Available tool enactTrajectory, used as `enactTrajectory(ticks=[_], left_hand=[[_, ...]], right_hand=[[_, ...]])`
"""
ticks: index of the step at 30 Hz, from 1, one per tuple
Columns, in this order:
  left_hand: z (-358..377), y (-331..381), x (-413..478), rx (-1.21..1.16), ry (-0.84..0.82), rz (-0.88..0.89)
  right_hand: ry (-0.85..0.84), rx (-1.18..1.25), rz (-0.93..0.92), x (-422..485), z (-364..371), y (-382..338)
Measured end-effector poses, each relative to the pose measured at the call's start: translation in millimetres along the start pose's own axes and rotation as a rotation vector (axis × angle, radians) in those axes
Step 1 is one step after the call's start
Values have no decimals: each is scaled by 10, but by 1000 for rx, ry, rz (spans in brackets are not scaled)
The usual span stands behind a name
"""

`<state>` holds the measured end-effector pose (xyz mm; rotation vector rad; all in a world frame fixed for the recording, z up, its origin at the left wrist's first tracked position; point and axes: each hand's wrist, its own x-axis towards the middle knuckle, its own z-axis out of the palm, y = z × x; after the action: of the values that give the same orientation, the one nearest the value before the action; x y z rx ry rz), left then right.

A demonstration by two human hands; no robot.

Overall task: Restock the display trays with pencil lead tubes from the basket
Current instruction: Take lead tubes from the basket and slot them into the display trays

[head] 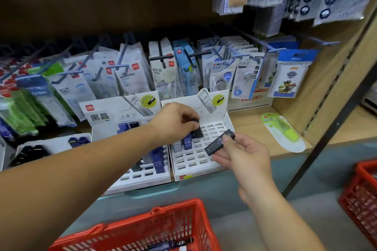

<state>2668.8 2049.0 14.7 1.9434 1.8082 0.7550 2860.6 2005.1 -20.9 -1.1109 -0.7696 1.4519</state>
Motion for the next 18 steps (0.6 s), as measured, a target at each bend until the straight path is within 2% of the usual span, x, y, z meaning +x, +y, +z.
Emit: enactTrajectory(ticks=[10,18], left_hand=[[-9,-20,-14,116,9,42],[15,91,23,149,0,47]], right_hand=[[19,-24,-52,103,-22,111],[-44,-214,-211,191,29,149]])
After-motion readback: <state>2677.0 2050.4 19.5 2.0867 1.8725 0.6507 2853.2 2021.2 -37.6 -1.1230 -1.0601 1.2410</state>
